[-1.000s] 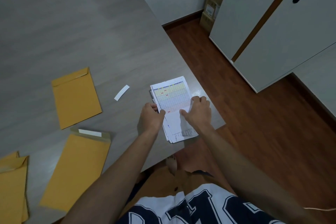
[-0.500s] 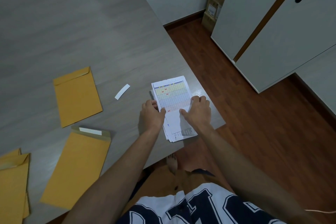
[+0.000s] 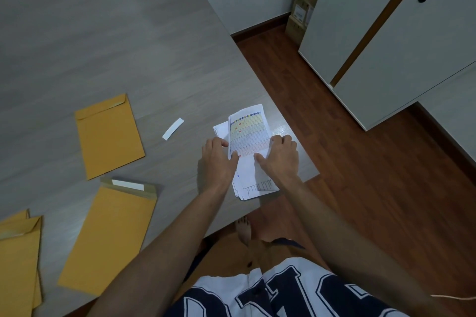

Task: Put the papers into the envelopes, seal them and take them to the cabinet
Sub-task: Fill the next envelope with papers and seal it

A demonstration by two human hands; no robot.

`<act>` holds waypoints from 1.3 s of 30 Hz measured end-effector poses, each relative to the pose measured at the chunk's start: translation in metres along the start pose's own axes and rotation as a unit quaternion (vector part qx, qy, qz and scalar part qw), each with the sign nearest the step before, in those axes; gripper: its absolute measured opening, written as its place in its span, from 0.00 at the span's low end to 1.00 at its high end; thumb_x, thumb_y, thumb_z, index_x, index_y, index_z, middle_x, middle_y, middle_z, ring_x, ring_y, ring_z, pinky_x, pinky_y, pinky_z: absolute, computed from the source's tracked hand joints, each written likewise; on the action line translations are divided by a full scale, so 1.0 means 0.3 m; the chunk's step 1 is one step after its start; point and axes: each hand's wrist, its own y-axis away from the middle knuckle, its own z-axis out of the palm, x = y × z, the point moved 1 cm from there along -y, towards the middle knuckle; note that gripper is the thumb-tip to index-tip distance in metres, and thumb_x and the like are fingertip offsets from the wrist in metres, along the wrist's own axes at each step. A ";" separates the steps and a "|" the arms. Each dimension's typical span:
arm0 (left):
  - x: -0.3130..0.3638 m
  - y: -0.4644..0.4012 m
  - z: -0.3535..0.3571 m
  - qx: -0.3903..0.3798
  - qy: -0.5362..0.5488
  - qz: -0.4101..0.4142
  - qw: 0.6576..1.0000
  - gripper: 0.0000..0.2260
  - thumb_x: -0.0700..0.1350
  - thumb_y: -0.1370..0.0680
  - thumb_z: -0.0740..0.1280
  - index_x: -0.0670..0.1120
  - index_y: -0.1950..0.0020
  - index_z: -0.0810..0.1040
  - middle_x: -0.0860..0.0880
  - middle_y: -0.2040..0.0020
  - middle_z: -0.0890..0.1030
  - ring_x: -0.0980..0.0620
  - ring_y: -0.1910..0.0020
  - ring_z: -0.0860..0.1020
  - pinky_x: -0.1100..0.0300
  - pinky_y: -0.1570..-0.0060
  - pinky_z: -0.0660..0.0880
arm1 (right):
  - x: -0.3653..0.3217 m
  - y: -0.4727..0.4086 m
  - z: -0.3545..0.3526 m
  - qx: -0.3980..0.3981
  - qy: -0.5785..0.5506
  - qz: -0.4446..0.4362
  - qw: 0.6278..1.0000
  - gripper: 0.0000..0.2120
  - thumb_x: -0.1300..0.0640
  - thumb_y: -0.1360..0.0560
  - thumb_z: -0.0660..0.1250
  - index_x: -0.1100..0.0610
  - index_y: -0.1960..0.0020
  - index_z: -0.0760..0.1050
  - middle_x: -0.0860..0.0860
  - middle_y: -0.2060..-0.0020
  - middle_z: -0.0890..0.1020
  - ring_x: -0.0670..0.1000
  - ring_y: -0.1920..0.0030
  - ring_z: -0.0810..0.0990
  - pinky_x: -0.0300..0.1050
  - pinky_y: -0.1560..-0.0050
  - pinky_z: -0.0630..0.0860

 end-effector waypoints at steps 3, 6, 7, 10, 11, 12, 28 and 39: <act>0.005 -0.005 0.015 -0.060 0.072 -0.009 0.996 0.15 0.50 0.25 0.72 0.57 0.52 0.64 0.55 0.50 0.79 0.56 0.57 0.79 0.52 0.60 0.82 | 0.001 0.002 0.003 0.002 0.000 0.001 1.000 0.30 0.37 0.31 0.70 0.55 0.37 0.70 0.54 0.42 0.74 0.52 0.44 0.72 0.47 0.45 0.73; 0.020 -0.016 0.013 -0.085 0.118 -0.031 0.989 0.15 0.47 0.24 0.72 0.56 0.44 0.69 0.53 0.45 0.80 0.54 0.52 0.79 0.48 0.54 0.82 | 0.005 0.008 0.006 0.007 -0.011 0.000 1.000 0.31 0.37 0.31 0.70 0.55 0.37 0.70 0.53 0.41 0.74 0.52 0.43 0.72 0.46 0.44 0.73; 0.024 -0.019 0.012 -0.083 0.111 -0.027 0.990 0.14 0.47 0.24 0.71 0.54 0.42 0.71 0.52 0.43 0.79 0.52 0.49 0.79 0.47 0.52 0.82 | 0.006 0.009 0.006 0.009 -0.014 0.000 1.000 0.31 0.37 0.30 0.70 0.55 0.37 0.70 0.53 0.41 0.74 0.52 0.43 0.72 0.46 0.44 0.72; 0.026 -0.018 0.000 -0.046 -0.035 0.039 0.998 0.16 0.50 0.23 0.70 0.49 0.37 0.73 0.49 0.39 0.75 0.48 0.39 0.73 0.47 0.43 0.78 | 0.005 0.011 0.006 0.007 -0.013 0.002 1.000 0.31 0.36 0.30 0.70 0.54 0.36 0.70 0.54 0.40 0.74 0.52 0.43 0.72 0.46 0.43 0.72; 0.023 -0.014 -0.003 -0.046 -0.075 0.055 0.995 0.19 0.52 0.23 0.69 0.49 0.34 0.71 0.48 0.35 0.73 0.47 0.35 0.71 0.47 0.39 0.75 | 0.005 0.012 0.007 0.006 -0.011 0.004 1.000 0.31 0.36 0.30 0.69 0.54 0.36 0.69 0.53 0.40 0.74 0.52 0.42 0.71 0.46 0.43 0.72; 0.022 -0.010 -0.004 -0.057 -0.098 0.059 0.992 0.23 0.54 0.23 0.68 0.49 0.31 0.69 0.48 0.31 0.72 0.46 0.32 0.68 0.46 0.36 0.73 | 0.004 0.012 0.007 0.006 -0.009 0.005 1.000 0.31 0.36 0.30 0.69 0.54 0.36 0.69 0.53 0.40 0.74 0.52 0.42 0.71 0.46 0.42 0.72; -0.010 -0.065 0.011 -0.118 -0.159 0.080 0.977 0.37 0.63 0.26 0.69 0.51 0.23 0.59 0.47 0.21 0.57 0.43 0.22 0.55 0.45 0.25 0.56 | 0.007 0.013 0.007 0.011 0.002 -0.005 1.000 0.30 0.36 0.29 0.68 0.54 0.35 0.69 0.53 0.40 0.74 0.51 0.42 0.71 0.45 0.43 0.71; 0.015 -0.041 0.018 -0.089 -0.007 0.062 0.994 0.25 0.49 0.27 0.75 0.52 0.34 0.69 0.49 0.40 0.78 0.49 0.43 0.79 0.56 0.51 0.79 | -0.002 0.019 0.004 0.007 0.004 0.013 1.000 0.31 0.35 0.29 0.67 0.53 0.35 0.69 0.52 0.39 0.74 0.51 0.42 0.71 0.44 0.40 0.71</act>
